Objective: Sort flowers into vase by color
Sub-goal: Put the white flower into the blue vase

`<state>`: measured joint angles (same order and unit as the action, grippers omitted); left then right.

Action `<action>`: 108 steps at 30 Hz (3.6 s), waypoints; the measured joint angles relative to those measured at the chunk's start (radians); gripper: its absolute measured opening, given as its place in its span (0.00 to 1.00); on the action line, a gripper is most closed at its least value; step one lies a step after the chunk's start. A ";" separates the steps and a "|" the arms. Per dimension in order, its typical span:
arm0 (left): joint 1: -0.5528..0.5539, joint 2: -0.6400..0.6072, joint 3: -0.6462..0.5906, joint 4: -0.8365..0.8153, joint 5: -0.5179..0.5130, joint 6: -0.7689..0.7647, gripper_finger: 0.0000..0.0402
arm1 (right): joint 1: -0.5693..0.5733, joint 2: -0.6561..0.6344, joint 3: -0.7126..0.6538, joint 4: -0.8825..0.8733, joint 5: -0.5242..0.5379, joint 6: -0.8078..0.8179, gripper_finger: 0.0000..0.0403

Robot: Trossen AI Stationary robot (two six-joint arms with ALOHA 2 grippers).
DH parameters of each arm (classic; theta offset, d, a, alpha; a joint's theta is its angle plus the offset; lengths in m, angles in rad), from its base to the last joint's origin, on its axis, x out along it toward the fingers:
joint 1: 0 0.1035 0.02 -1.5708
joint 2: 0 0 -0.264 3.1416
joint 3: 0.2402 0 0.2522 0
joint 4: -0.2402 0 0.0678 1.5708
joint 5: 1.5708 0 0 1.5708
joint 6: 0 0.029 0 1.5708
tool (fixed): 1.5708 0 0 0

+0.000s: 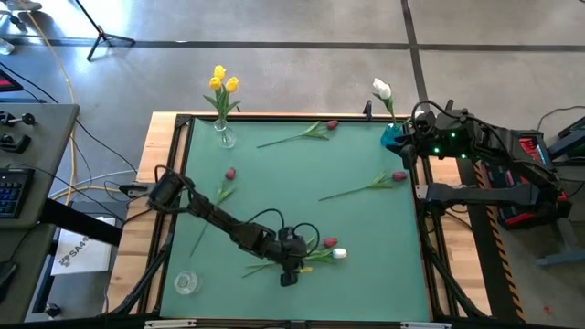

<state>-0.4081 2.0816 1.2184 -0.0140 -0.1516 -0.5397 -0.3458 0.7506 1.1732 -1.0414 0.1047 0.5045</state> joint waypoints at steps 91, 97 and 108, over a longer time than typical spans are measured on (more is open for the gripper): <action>0.678 -0.561 -0.002 0.044 0.429 0.272 0.33 | 0.399 0.300 0.000 0.182 0.557 0.492 0.00; 0.703 -0.578 -0.002 0.027 0.406 0.269 0.33 | 0.396 0.277 0.000 0.014 0.595 0.553 0.00; 0.722 -0.577 -0.002 -0.024 0.318 0.198 0.33 | 0.334 0.235 0.000 -0.144 0.909 0.544 0.00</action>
<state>0.3141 1.5051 1.2167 -0.0376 0.1661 -0.3420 -0.0120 0.9858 1.1732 -1.1854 1.0137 1.0483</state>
